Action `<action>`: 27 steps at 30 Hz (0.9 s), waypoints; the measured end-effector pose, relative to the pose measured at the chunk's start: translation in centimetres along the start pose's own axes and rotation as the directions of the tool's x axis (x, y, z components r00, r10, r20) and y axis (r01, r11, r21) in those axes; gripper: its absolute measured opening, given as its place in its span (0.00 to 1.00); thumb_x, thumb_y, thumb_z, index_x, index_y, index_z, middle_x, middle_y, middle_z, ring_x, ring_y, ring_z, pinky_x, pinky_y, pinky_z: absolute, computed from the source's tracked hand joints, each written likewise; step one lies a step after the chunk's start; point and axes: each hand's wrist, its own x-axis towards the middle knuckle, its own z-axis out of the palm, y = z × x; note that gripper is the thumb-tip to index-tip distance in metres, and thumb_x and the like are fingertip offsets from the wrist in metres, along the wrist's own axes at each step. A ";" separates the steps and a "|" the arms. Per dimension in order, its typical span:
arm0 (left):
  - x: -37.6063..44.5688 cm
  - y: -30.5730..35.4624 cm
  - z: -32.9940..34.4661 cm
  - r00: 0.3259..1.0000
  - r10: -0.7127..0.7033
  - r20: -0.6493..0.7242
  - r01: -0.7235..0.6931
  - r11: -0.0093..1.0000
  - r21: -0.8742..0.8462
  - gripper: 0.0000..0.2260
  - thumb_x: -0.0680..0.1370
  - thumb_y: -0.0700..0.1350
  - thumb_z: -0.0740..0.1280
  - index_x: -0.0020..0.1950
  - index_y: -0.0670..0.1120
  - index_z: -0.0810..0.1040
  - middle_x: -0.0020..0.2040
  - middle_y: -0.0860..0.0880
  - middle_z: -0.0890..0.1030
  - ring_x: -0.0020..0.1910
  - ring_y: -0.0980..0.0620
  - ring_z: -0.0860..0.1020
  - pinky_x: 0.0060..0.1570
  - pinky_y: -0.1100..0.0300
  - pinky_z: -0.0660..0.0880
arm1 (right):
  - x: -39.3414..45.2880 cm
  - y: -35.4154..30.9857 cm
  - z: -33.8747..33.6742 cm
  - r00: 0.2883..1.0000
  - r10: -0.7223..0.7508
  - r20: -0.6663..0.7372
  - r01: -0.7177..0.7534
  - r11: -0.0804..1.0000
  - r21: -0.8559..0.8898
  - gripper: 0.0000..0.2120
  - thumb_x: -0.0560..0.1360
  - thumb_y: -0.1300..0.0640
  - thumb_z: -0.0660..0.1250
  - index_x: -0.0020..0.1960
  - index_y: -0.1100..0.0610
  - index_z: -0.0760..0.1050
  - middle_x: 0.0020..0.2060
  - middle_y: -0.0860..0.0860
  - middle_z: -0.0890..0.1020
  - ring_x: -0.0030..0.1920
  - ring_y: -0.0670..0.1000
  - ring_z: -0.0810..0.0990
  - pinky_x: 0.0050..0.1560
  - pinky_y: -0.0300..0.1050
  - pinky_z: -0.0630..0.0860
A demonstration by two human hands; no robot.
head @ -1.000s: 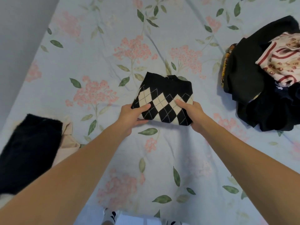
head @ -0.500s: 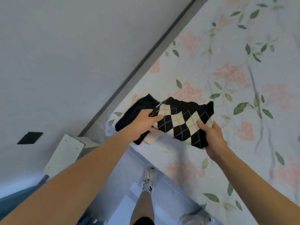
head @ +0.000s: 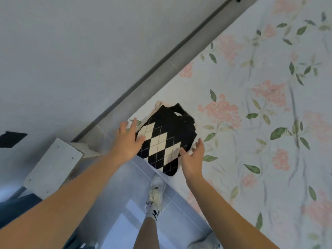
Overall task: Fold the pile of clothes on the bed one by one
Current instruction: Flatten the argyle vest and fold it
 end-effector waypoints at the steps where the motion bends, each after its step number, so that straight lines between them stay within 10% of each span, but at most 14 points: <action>1: 0.1 -0.1 1.1 0.993 0.112 -0.040 -0.108 0.990 0.088 0.32 0.84 0.54 0.61 0.85 0.51 0.52 0.82 0.43 0.55 0.81 0.41 0.55 0.77 0.42 0.61 | 0.2 0.6 0.3 0.993 -0.119 -0.021 0.115 0.983 -0.143 0.37 0.81 0.60 0.68 0.84 0.50 0.52 0.80 0.48 0.60 0.80 0.52 0.59 0.80 0.55 0.61; 6: 0.3 1.6 5.5 0.892 0.451 -0.005 -0.419 0.833 0.360 0.31 0.83 0.54 0.63 0.84 0.52 0.57 0.84 0.42 0.54 0.83 0.40 0.52 0.80 0.39 0.56 | 1.2 2.5 2.5 0.831 -0.511 0.219 0.528 0.602 -0.599 0.34 0.81 0.59 0.64 0.84 0.54 0.55 0.84 0.54 0.53 0.84 0.57 0.50 0.82 0.58 0.53; 14: 4.7 1.6 9.0 0.877 0.474 -0.079 -0.382 0.788 0.482 0.26 0.87 0.55 0.45 0.85 0.51 0.47 0.85 0.42 0.46 0.84 0.42 0.46 0.80 0.40 0.51 | 6.1 3.8 5.3 0.776 -0.556 0.299 0.548 0.358 -0.756 0.28 0.87 0.52 0.48 0.86 0.53 0.47 0.85 0.51 0.45 0.84 0.52 0.39 0.83 0.60 0.47; 27: 3.1 8.1 6.2 0.806 0.592 -0.017 -0.513 0.713 0.478 0.27 0.87 0.56 0.49 0.85 0.49 0.53 0.85 0.45 0.52 0.84 0.44 0.48 0.81 0.40 0.53 | 5.5 2.2 -4.1 0.857 -0.493 0.151 0.412 0.479 -0.775 0.30 0.86 0.47 0.48 0.86 0.53 0.46 0.85 0.50 0.46 0.84 0.49 0.40 0.83 0.60 0.48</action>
